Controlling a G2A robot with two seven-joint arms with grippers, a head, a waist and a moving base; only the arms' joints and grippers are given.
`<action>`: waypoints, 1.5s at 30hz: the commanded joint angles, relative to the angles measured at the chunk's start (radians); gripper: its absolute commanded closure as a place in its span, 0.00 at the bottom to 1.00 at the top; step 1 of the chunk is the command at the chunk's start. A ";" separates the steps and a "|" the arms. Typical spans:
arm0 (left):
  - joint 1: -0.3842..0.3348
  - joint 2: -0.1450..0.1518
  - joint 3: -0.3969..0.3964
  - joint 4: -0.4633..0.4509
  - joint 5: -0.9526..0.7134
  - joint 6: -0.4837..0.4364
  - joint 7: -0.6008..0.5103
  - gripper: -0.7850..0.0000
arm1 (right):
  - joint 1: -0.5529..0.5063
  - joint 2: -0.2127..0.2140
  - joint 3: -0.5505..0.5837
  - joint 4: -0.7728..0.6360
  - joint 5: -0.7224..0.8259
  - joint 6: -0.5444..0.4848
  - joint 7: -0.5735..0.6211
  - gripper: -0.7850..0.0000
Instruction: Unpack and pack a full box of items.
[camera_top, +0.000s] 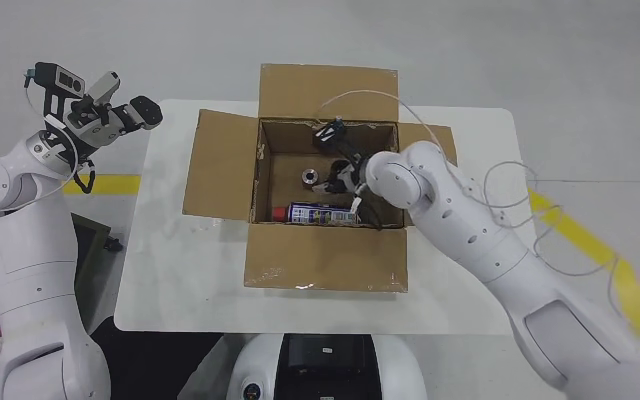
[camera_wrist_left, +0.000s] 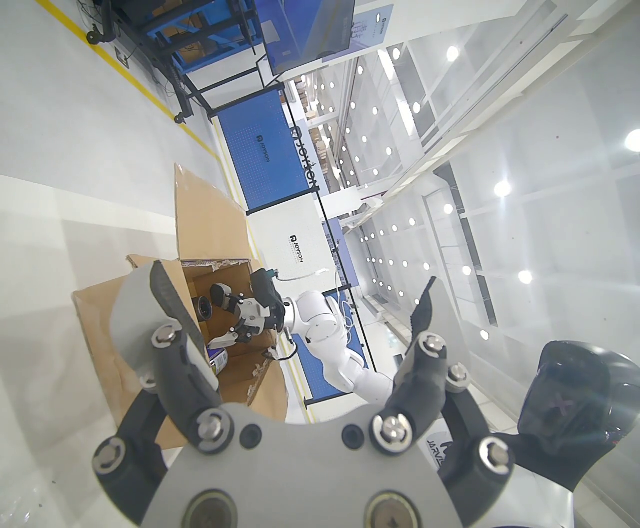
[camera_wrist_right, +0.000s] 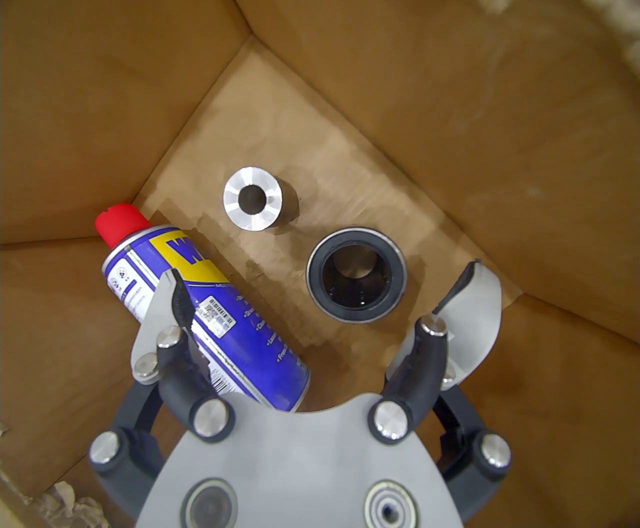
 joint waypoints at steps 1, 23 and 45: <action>0.000 0.000 0.000 0.000 0.000 0.000 0.000 0.00 | 0.008 -0.008 -0.006 0.023 0.002 -0.001 -0.004 0.00; 0.000 0.000 0.000 0.000 0.000 0.000 0.000 0.00 | 0.036 -0.063 -0.007 0.181 0.008 -0.001 -0.017 0.34; 0.000 0.000 0.000 0.000 0.000 0.000 0.000 0.00 | 0.001 -0.061 0.074 0.139 -0.006 -0.025 -0.025 1.00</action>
